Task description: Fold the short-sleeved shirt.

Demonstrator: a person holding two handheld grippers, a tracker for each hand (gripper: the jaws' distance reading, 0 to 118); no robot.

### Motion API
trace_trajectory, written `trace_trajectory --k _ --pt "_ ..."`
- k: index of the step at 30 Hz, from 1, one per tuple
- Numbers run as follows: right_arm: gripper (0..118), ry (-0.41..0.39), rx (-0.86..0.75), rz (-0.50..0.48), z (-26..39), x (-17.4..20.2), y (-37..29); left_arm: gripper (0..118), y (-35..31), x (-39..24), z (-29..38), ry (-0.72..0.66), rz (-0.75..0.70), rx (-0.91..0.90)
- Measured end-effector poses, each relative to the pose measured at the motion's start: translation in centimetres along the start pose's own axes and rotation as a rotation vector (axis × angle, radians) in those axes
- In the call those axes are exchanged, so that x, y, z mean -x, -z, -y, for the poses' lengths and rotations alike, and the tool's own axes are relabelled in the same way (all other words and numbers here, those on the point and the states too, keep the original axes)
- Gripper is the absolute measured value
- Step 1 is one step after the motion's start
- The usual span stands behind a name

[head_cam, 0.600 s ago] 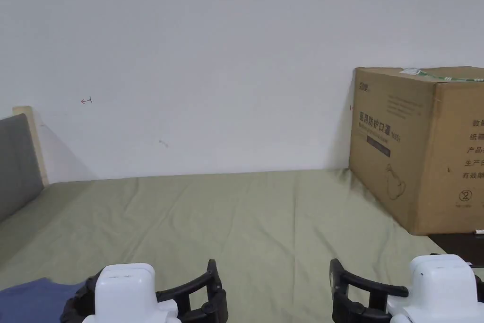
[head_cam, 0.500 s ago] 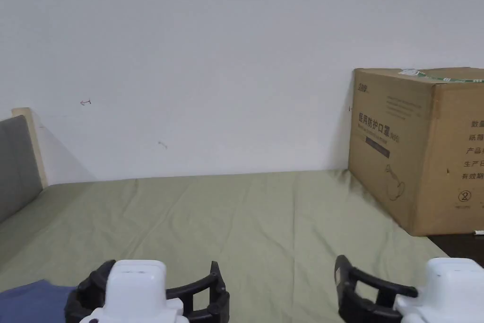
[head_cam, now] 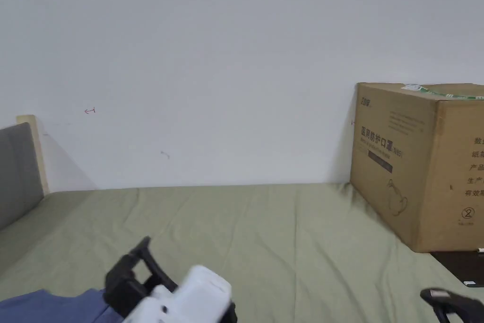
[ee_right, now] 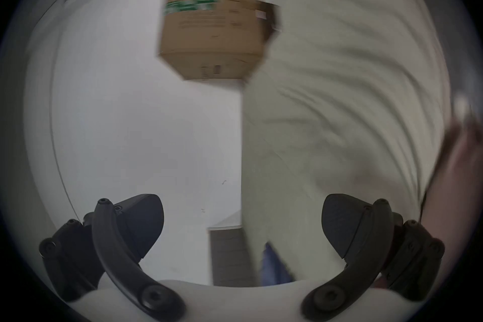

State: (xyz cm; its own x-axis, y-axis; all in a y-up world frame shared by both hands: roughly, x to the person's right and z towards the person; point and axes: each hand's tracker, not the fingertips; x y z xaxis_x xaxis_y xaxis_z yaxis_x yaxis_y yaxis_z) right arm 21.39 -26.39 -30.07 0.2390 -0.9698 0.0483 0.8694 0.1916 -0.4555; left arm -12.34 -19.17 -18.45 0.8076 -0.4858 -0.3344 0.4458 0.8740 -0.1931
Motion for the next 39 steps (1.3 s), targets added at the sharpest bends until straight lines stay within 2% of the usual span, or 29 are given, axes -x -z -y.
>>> trace_trajectory --k 1,2,3,4,6,8,9,10,11,14,17,24,28,34,39 --pt "118 -0.123 -0.022 -0.026 0.0 1.4 -0.1 118 0.1 1.2 0.0 -0.157 0.014 0.001" --pt "118 -0.289 -0.055 -0.058 0.2 3.2 -0.3 118 0.3 2.6 0.0 -0.334 0.032 -0.008" --pt "118 -0.493 -0.102 -0.079 1.0 5.2 -0.4 118 0.1 3.7 0.3 -0.483 0.044 -0.039" --pt "118 -0.65 -0.145 -0.091 1.8 6.4 -0.7 118 -0.1 4.3 0.7 -0.575 0.062 -0.071" --pt "118 -1.056 -0.298 -0.072 4.9 7.8 -1.5 118 -0.8 4.5 1.2 -0.645 0.047 -0.134" --pt "118 -1.333 -0.443 0.009 7.8 8.2 -1.7 118 -1.1 4.2 1.3 -0.593 -0.009 -0.128" --pt "118 -1.408 -0.472 0.05 8.8 8.1 -1.5 118 -1.2 4.0 1.3 -0.562 -0.028 -0.121" --pt "118 -1.443 -0.468 0.062 9.3 8.1 -1.3 118 -1.2 3.4 1.2 -0.55 -0.033 -0.116" --pt "118 -1.437 -0.426 0.031 9.1 7.9 -1.0 118 -1.2 3.3 1.3 -0.543 -0.025 -0.113" --pt "118 -1.378 -0.339 -0.055 9.6 7.7 -1.1 118 -0.9 3.1 1.4 -0.527 0.003 -0.096" --pt "118 -1.362 -0.339 -0.038 9.1 7.5 -1.2 118 -0.9 3.0 1.5 -0.53 -0.003 -0.104" --pt "118 -1.406 -0.323 -0.038 8.9 7.3 -1.1 118 -1.0 2.6 1.1 -0.494 -0.005 -0.131" --pt "118 -1.38 -0.313 -0.06 8.9 7.5 -1.2 118 -1.2 2.3 1.1 -0.487 -0.005 -0.131" --pt "118 -1.364 -0.318 -0.025 8.7 7.6 -1.1 118 -1.3 2.6 1.3 -0.537 0.03 -0.129" --pt "118 -1.371 -0.307 -0.044 8.8 7.6 -1.2 118 -1.2 2.5 1.3 -0.505 0.012 -0.125"
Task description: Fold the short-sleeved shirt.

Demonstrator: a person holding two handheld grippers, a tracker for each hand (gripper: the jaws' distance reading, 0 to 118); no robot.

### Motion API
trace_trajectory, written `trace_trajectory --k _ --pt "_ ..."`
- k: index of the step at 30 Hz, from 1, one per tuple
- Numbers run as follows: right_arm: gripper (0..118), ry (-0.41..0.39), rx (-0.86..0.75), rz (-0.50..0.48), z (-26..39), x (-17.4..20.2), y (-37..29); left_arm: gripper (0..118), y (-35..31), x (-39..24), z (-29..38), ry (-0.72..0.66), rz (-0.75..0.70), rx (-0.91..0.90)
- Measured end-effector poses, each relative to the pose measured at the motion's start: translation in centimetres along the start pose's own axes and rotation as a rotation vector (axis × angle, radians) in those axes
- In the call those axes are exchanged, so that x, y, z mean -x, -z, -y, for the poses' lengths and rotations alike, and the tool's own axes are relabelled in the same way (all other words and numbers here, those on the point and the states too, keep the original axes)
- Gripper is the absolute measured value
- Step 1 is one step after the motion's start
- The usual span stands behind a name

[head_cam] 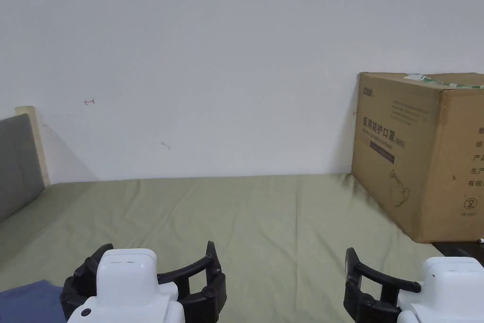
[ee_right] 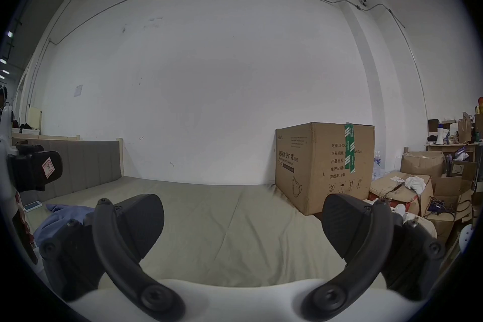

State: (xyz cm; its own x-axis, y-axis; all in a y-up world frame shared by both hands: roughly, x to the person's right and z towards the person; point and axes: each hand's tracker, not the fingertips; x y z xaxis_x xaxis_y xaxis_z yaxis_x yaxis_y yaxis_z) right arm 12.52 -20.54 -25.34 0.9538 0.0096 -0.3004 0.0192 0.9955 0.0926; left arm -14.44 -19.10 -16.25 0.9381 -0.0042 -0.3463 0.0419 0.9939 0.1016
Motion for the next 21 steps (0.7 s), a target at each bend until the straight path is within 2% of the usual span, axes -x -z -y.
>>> trace_trajectory --k 7,8,9,10,11,12,16,18,21 --pt "118 0.018 0.0 -0.046 0.1 -0.4 -0.4 118 -0.2 -0.4 0.2 0.04 0.003 0.007" --pt "115 0.023 0.014 -0.057 0.0 -0.4 -0.3 116 -0.2 -0.4 0.1 0.038 0.009 0.015" --pt "103 0.026 0.035 -0.055 -0.1 -0.3 -0.4 107 -0.2 -0.4 0.0 0.037 0.024 0.033" --pt "69 0.027 0.036 -0.047 -0.1 -0.3 -0.4 85 -0.3 -0.4 -0.1 0.029 0.054 0.049" --pt "4 0.034 0.028 -0.052 0.0 -0.4 -0.7 33 -0.5 -0.2 -0.2 0.012 0.078 0.048" --pt "0 0.049 0.022 -0.062 -0.1 -0.5 -0.7 0 -0.6 -0.1 -0.4 0.011 0.085 0.051" --pt "0 0.109 0.063 -0.058 -0.2 -1.5 -0.2 0 -0.7 -0.3 -0.3 0.045 0.085 0.054" --pt "0 0.09 0.068 -0.022 -0.2 -1.7 -0.1 0 -0.8 -0.7 -0.4 0.077 0.075 0.052" --pt "0 0.086 0.071 -0.035 -0.1 -2.0 0.0 0 -0.6 -0.8 -0.1 0.077 0.069 0.056"
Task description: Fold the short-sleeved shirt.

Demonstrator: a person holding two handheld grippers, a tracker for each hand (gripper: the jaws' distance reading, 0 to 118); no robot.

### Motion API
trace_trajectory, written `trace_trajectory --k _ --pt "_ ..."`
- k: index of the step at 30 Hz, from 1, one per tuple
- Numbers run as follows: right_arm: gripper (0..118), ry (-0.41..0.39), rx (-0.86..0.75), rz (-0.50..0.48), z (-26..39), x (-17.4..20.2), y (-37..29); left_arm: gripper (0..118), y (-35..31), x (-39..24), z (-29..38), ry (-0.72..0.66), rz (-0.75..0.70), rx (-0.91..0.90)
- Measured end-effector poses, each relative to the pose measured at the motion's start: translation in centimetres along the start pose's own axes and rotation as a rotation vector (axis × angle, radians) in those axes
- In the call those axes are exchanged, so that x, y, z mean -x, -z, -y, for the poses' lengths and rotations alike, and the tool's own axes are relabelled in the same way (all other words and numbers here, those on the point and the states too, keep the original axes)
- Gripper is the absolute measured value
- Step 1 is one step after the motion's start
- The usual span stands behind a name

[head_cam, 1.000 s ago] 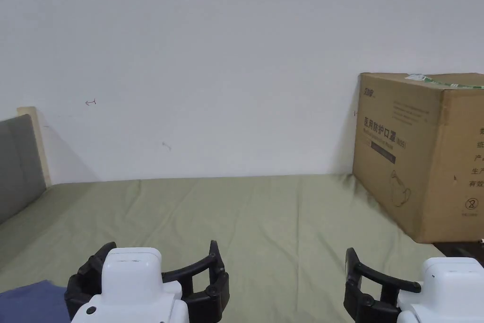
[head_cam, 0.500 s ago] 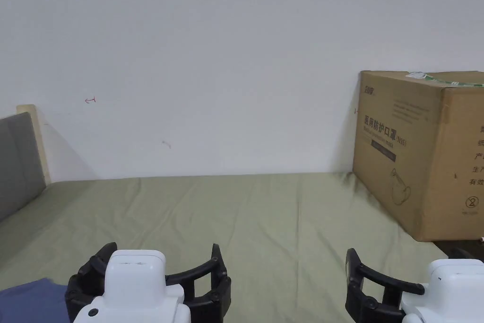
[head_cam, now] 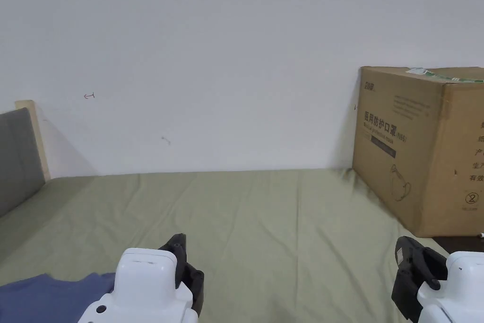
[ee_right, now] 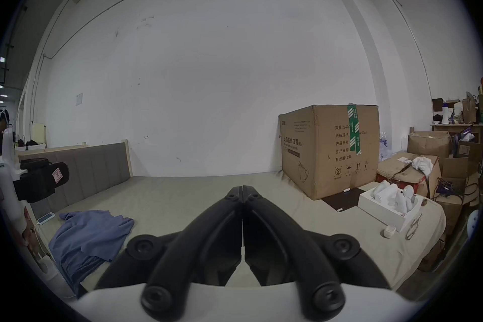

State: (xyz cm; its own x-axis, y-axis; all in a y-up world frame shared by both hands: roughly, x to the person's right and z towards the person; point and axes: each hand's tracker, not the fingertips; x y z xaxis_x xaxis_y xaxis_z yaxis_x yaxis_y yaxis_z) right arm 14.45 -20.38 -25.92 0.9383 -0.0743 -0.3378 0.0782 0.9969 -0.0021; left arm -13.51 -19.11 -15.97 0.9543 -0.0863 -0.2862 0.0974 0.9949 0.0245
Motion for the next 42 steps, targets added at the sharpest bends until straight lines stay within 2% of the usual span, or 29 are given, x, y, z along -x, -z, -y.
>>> trace_trajectory --k 7,10,13,17,19,21,24,26,30,33,37,38,39,41,42 --pt "0 0.018 0.011 -0.014 0.2 0.4 0.4 0 0.1 1.6 0.3 -0.07 -0.01 0.028" --pt "0 0.015 0.06 -0.078 0.7 2.5 2.2 0 -1.1 4.6 0.6 -0.059 -0.066 0.045" --pt "0 0.047 0.104 -0.239 1.2 6.9 4.2 0 -3.2 8.8 0.5 -0.021 -0.229 0.056" --pt "0 -0.031 0.101 -0.448 1.5 13.7 4.6 0 -6.6 14.5 0.8 -0.04 -0.426 0.081" --pt "0 -0.048 0.091 -0.496 1.6 16.0 4.3 0 -7.9 16.0 1.2 -0.021 -0.486 0.082" --pt "0 -0.019 0.104 -0.549 1.7 17.0 4.4 0 -8.5 16.6 1.3 0.002 -0.486 0.096" --pt "0 0.002 0.113 -0.55 1.8 16.9 4.7 0 -8.6 17.5 1.3 -0.013 -0.497 0.1" --pt "0 0.018 0.112 -0.546 1.7 16.3 4.9 0 -8.7 17.8 0.9 -0.048 -0.522 0.041" --pt "0 0.032 0.061 -0.49 1.5 13.9 4.7 0 -5.5 20.3 -0.9 0.003 -0.496 0.03" --pt "0 -0.005 0.081 -0.461 1.8 12.5 5.3 0 0.7 25.0 0.0 -0.049 -0.349 0.233" --pt "0 -0.035 0.159 -0.439 3.1 11.5 6.7 1 10.2 30.9 7.0 -0.143 -0.201 0.656" --pt "0 -0.034 0.186 -0.43 3.6 11.3 7.1 18 12.1 32.1 9.5 -0.165 -0.173 0.749" --pt "0 -0.032 0.216 -0.418 4.1 10.9 7.4 44 13.6 32.7 11.7 -0.177 -0.166 0.829" --pt "0 -0.025 0.269 -0.394 5.0 10.5 8.0 106 16.2 33.6 15.5 -0.191 -0.159 0.934" --pt "0 -0.022 0.296 -0.382 5.5 10.2 8.3 114 16.9 33.7 17.3 -0.19 -0.174 0.957"
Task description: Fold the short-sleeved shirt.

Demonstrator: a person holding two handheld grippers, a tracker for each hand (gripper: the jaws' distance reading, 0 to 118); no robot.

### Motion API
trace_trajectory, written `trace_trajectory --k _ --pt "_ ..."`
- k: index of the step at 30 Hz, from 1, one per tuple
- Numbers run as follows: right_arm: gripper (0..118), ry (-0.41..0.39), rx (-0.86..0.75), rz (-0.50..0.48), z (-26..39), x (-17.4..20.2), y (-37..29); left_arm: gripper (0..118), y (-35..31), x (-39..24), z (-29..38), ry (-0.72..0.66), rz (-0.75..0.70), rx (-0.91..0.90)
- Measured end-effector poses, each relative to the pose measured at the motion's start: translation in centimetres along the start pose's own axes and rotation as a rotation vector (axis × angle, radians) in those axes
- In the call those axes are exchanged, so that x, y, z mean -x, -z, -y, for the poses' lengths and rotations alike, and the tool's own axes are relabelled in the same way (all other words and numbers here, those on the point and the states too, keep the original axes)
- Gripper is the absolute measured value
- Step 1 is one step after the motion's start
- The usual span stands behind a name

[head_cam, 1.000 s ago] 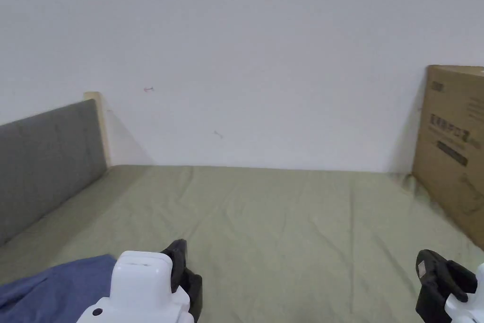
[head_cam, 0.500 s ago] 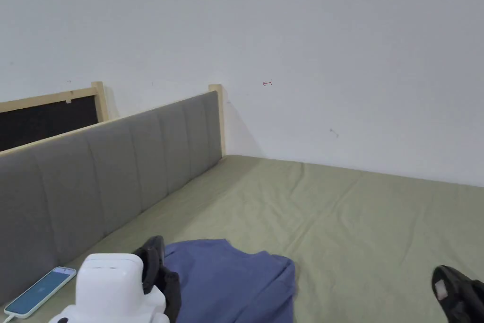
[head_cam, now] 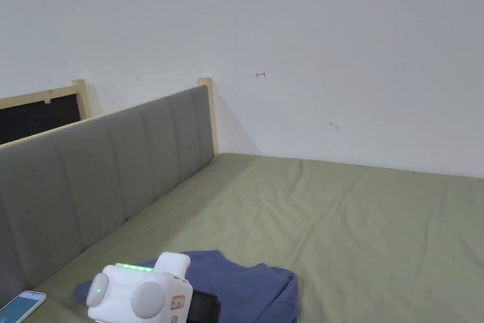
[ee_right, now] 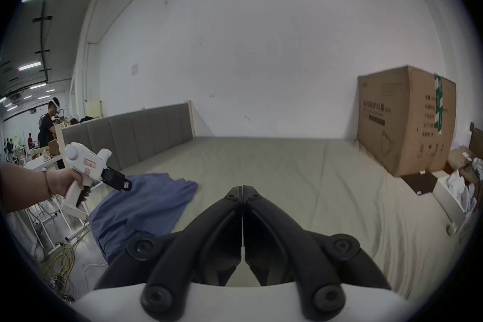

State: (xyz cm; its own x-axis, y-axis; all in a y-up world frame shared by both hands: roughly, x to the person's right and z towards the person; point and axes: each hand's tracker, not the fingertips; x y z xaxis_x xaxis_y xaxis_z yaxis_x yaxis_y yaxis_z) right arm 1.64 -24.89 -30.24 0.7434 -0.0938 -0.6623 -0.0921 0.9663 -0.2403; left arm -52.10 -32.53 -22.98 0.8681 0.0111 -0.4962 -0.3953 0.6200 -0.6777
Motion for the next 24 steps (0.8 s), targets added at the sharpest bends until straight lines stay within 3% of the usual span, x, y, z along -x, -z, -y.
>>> trace_trajectory --k 6,9,13,17,19,20,21,24 --pt "0 0.025 0.103 0.036 1.0 -1.3 1.8 113 8.9 1.3 -0.5 -0.051 -0.061 0.092" --pt "0 0.013 0.131 0.031 1.3 -1.1 2.7 118 12.1 2.3 0.5 -0.072 -0.06 0.153" --pt "0 0.004 0.161 0.004 1.7 -0.4 3.8 118 11.8 2.0 0.6 -0.034 -0.053 0.106" --pt "0 0.019 0.174 -0.038 2.0 0.6 4.6 100 9.5 -0.1 1.0 0.071 -0.056 0.039" --pt "0 0.016 0.176 -0.05 2.0 1.0 4.5 59 8.1 -1.4 1.7 0.086 -0.059 -0.03" --pt "0 0.018 0.175 -0.059 1.9 1.1 4.3 21 7.2 -1.8 1.8 0.087 -0.1 -0.04" --pt "0 0.02 0.172 -0.07 1.7 1.1 3.9 3 6.5 -1.9 2.0 0.087 -0.135 -0.059" --pt "0 0.014 0.166 -0.086 1.0 0.9 3.0 3 3.4 -0.9 1.6 -0.029 -0.088 -0.161"
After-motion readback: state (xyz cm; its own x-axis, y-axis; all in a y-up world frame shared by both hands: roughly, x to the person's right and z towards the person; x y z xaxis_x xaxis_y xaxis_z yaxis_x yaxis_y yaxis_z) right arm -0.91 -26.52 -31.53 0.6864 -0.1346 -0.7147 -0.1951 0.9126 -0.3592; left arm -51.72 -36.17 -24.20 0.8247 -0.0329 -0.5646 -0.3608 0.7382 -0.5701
